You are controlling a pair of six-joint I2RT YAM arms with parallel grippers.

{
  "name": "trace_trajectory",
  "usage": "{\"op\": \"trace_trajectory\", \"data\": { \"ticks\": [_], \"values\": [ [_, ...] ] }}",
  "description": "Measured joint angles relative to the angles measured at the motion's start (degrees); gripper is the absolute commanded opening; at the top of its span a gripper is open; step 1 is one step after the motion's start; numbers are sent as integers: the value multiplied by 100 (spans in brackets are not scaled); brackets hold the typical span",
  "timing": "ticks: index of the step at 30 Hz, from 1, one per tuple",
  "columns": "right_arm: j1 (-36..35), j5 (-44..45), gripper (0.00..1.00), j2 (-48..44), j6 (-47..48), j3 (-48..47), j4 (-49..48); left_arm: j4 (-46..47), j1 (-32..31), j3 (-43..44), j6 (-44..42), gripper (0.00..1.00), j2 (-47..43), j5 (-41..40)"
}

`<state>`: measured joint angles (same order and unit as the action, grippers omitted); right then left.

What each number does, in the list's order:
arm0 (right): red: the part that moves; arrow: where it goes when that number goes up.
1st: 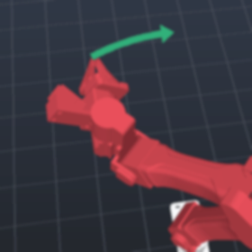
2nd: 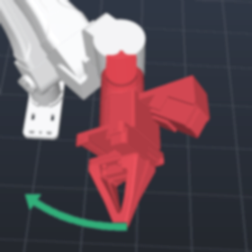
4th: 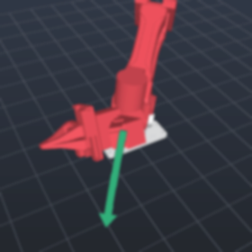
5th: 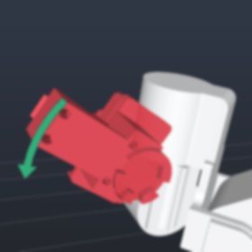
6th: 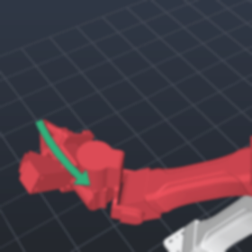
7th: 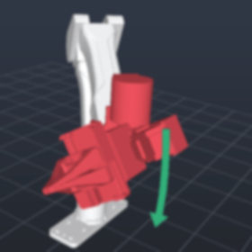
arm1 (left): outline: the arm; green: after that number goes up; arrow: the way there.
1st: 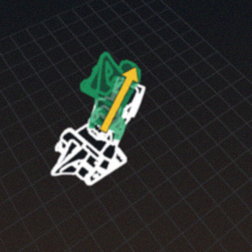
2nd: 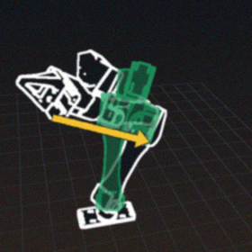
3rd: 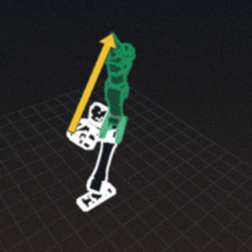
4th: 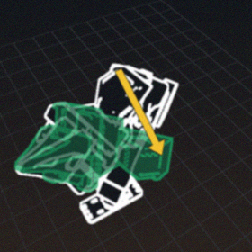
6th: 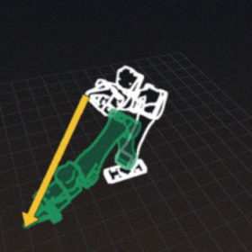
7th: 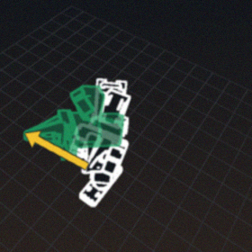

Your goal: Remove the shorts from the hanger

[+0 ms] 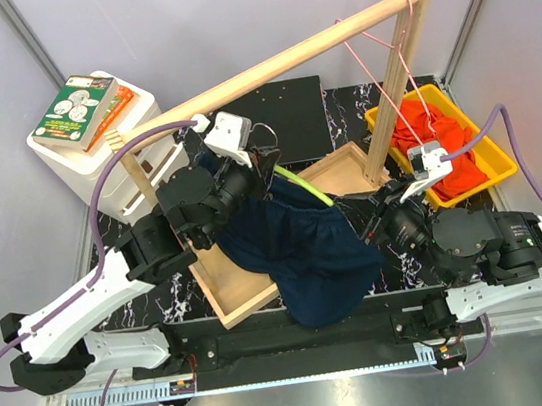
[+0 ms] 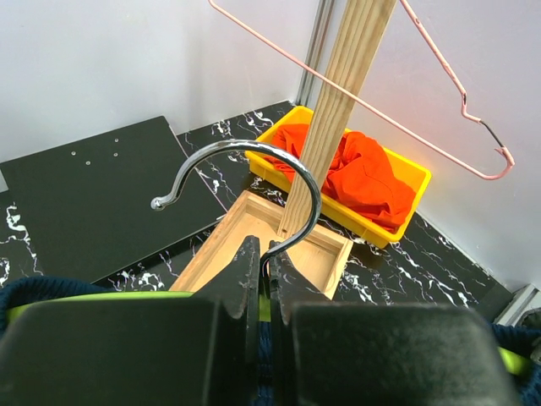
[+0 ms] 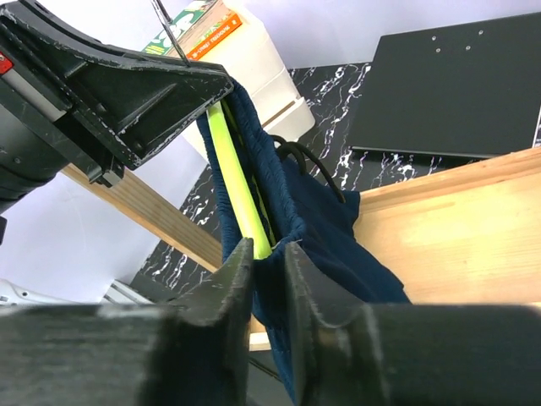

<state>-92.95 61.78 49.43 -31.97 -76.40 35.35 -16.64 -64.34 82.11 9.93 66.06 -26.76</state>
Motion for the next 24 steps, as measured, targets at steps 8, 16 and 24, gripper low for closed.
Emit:
{"op": "trace_trajectory", "data": {
  "ticks": [8, 16, 24],
  "values": [
    [0, -138, 0, -149, 114, 146, -199, -15, -4, -9, 55, 0, -35, -116],
    [2, -787, 0, -1106, 640, 1078, -791, 55, -87, -35, 31, 0, 17, -708],
    [11, -1683, 0, -2210, 750, 1941, -728, 647, -188, -501, -122, 0, 22, -1200]
  ]
}}
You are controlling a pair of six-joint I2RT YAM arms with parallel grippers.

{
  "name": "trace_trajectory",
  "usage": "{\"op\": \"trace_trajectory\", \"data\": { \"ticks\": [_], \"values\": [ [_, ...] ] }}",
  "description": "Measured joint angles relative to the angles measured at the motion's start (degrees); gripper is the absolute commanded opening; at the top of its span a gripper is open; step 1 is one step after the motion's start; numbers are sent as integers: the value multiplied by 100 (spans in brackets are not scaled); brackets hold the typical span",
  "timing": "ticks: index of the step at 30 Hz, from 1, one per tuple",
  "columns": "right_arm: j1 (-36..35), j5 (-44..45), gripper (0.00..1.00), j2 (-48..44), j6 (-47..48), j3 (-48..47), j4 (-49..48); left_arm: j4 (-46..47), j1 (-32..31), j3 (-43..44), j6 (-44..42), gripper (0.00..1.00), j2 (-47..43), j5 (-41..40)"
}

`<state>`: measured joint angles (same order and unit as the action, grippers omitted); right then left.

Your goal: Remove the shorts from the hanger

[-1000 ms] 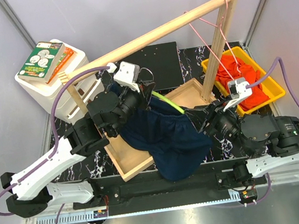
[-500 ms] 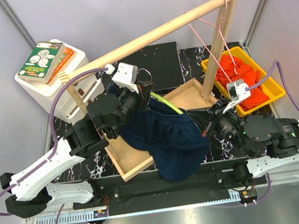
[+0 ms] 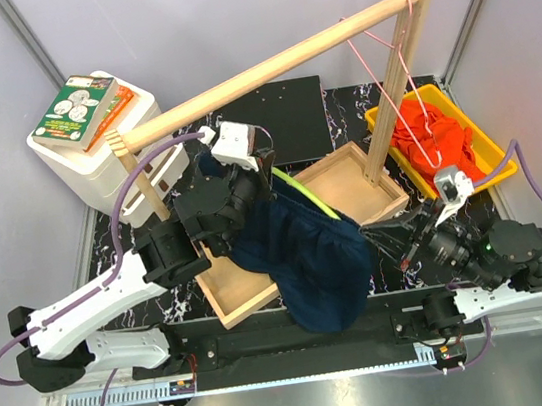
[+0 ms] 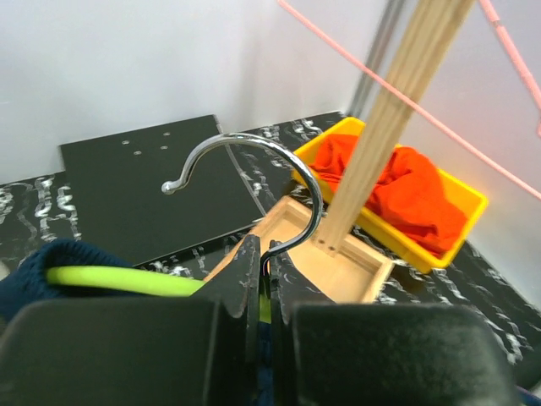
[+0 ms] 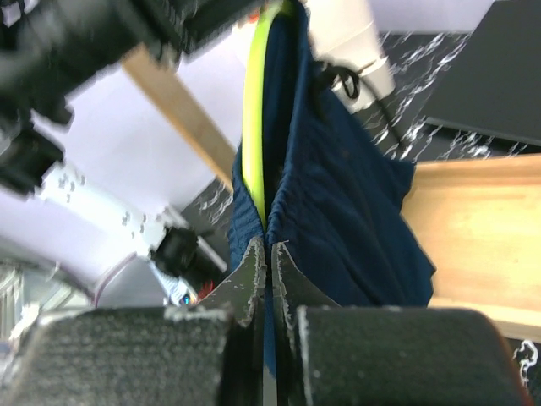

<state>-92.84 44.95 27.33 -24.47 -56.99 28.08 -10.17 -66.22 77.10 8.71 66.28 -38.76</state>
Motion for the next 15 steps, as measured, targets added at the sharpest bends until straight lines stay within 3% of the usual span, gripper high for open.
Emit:
{"op": "trace_trajectory", "data": {
  "ticks": [11, 15],
  "values": [
    [17, -868, 0, -1370, -435, 1268, 13, 101, -37, -68, -297, 0, 59, -334],
    [22, -981, 0, -1436, -605, 1408, 13, 190, -55, -216, -308, 0, 59, -446]
  ]
}}
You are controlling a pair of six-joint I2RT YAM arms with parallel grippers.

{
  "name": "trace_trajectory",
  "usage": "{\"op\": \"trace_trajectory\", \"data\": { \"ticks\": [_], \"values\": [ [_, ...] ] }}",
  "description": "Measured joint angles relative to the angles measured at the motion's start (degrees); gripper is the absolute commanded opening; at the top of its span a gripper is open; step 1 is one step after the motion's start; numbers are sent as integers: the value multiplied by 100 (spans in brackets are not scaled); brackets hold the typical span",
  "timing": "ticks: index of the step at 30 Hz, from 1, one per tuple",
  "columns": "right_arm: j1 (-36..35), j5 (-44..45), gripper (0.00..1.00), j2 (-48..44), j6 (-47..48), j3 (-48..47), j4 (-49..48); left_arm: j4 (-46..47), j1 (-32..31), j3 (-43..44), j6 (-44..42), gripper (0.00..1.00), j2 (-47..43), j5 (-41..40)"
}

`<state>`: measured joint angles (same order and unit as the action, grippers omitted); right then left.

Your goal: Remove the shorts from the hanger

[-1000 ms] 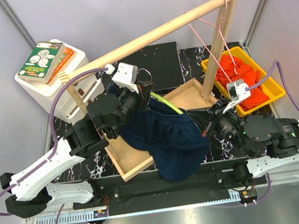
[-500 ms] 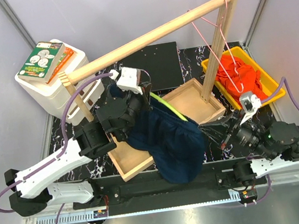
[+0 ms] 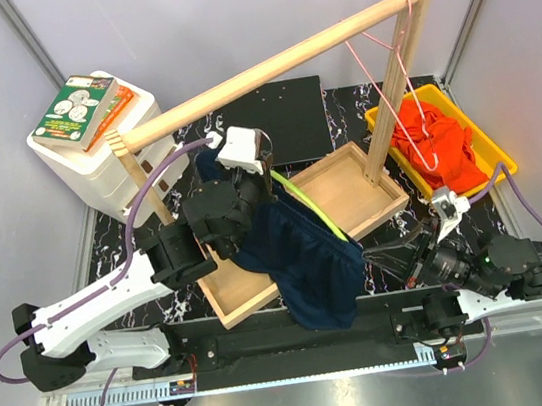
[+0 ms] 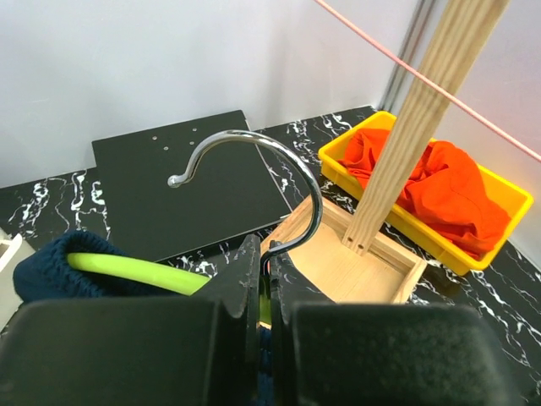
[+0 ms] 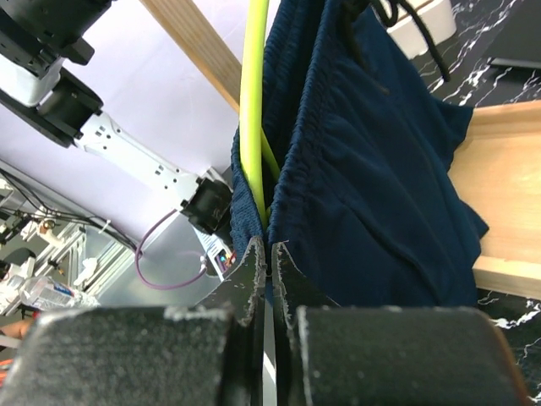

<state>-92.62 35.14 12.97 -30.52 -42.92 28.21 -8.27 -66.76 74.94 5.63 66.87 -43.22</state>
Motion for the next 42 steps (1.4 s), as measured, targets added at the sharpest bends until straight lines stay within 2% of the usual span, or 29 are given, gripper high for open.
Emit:
{"op": "trace_trajectory", "data": {
  "ticks": [6, 10, 13, 16, 20, 25, 34, 38, 42],
  "values": [
    [7, -210, 0, 94, -90, 107, -125, 111, 0, -127, 15, 0, -15, -136],
    [7, -319, 0, -538, -138, 334, -96, 221, 0, -151, 39, 0, -76, -247],
    [4, -415, 0, -1102, -146, 400, 219, 702, 22, -236, 203, 0, -256, -498],
    [4, -485, 0, -1036, -136, 420, 275, 1154, 52, -238, 393, 0, -575, -743],
    [0, -461, 0, -505, -153, 494, 151, 1357, 109, -236, 533, 0, -844, -903],
    [-7, -120, 0, 212, -295, 564, -146, 1069, 157, -236, 1001, 0, -866, -758],
    [68, 232, 0, 2573, -448, 334, -684, 625, 402, -461, 2509, 0, -1119, 715],
    [785, -367, 0, 3338, -466, 236, -1097, 671, 426, -538, 3204, 0, -1246, 1506],
    [1827, -1176, 0, 3547, -525, 341, -1561, 798, 428, -573, 3681, 0, -1375, 2105]
  ]
}}
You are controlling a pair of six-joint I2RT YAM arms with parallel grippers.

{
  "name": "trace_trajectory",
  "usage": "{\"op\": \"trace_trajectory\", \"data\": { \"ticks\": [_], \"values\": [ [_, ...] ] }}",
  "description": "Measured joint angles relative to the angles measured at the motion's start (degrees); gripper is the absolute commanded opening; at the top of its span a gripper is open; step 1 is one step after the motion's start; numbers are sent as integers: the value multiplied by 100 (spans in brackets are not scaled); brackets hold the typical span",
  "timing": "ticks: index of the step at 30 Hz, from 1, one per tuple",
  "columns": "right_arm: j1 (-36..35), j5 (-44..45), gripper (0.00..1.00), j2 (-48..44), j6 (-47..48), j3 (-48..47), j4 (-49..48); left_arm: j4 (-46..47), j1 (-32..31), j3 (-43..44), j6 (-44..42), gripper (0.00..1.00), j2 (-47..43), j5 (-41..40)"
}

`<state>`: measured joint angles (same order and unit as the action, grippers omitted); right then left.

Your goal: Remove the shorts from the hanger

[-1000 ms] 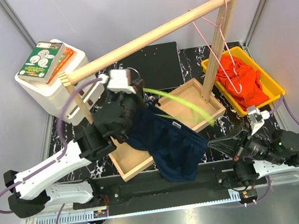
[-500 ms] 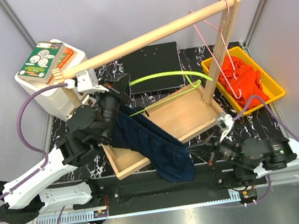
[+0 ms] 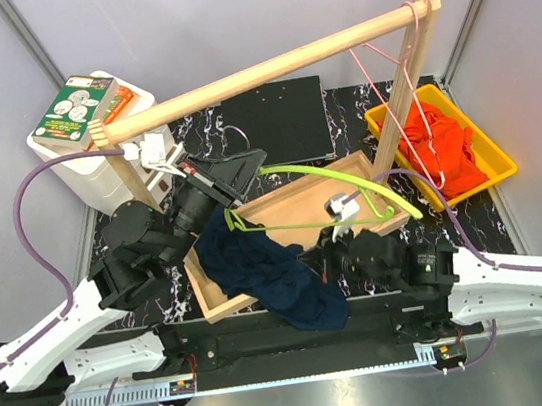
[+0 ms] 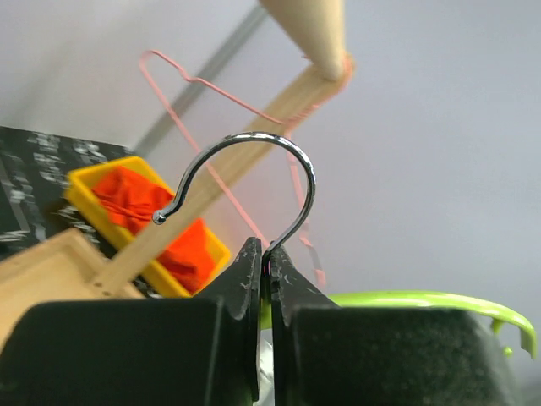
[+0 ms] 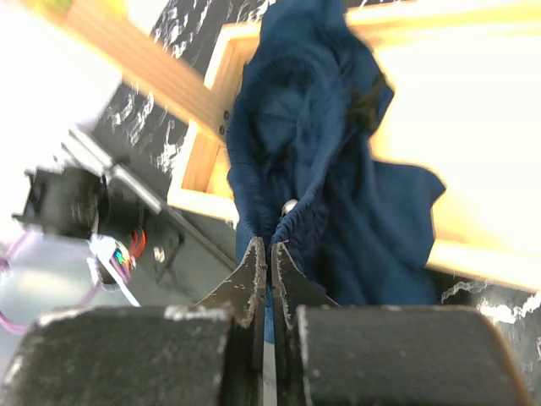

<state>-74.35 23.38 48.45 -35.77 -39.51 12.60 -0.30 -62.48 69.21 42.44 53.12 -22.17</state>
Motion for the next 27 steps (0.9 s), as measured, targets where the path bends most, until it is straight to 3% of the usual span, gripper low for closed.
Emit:
{"op": "trace_trajectory", "data": {
  "ticks": [6, 13, 14, 15, 18, 19, 20, 27],
  "values": [
    [1200, -1005, 0, 529, -2, -197, -396, 2, 0, -96, 463, 0, -262, 623],
    [2653, -1930, 0, 1523, -179, -1213, -280, -223, 0, -302, 586, 0, -601, 981],
    [2870, -2107, 6, 1727, -225, -1425, -249, -289, 0, -313, 588, 0, -638, 1001],
    [3051, -2304, 37, 1974, -251, -1665, -212, -339, 0, -315, 586, 0, -664, 1023],
    [3320, -2949, 88, 2907, -192, -2441, -48, -435, 0, -315, 579, 0, -699, 1060],
    [3327, -3163, 95, 3215, -127, -2647, 22, -442, 0, -315, 575, 0, -704, 1080],
    [3324, -3348, 100, 3460, -79, -2754, 57, -450, 0, -315, 573, 0, -706, 1097],
    [3274, -3648, 100, 3510, 125, -1744, 520, -566, 9, -422, 505, 0, -863, 1172]
  ]
}}
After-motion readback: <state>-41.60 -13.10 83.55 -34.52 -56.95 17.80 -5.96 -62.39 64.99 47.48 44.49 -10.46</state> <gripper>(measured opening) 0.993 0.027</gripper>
